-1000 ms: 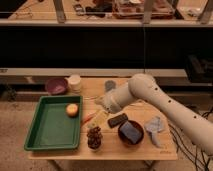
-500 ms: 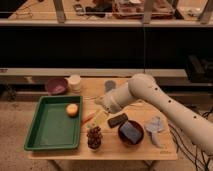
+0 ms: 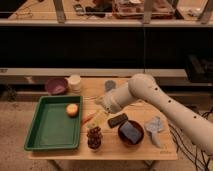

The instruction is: Place eraser in tray

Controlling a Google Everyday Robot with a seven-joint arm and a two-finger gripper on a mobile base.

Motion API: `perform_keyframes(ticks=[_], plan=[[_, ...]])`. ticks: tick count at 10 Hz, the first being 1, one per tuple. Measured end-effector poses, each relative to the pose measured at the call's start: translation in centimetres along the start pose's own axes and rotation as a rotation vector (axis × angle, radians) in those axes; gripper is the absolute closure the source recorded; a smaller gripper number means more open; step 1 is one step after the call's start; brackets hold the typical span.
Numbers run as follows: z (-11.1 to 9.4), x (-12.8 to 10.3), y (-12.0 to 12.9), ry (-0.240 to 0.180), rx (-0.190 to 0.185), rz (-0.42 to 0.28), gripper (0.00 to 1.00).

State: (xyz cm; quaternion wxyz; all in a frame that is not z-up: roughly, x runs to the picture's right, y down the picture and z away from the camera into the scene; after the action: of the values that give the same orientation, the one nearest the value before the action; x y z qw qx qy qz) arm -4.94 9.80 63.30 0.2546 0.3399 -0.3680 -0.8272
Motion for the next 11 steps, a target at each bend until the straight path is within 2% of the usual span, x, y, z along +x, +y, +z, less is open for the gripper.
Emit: perform_keyframes(ticks=[11], plan=[[-0.01,0.03,0.03,0.009,0.007,0.000,0.20]])
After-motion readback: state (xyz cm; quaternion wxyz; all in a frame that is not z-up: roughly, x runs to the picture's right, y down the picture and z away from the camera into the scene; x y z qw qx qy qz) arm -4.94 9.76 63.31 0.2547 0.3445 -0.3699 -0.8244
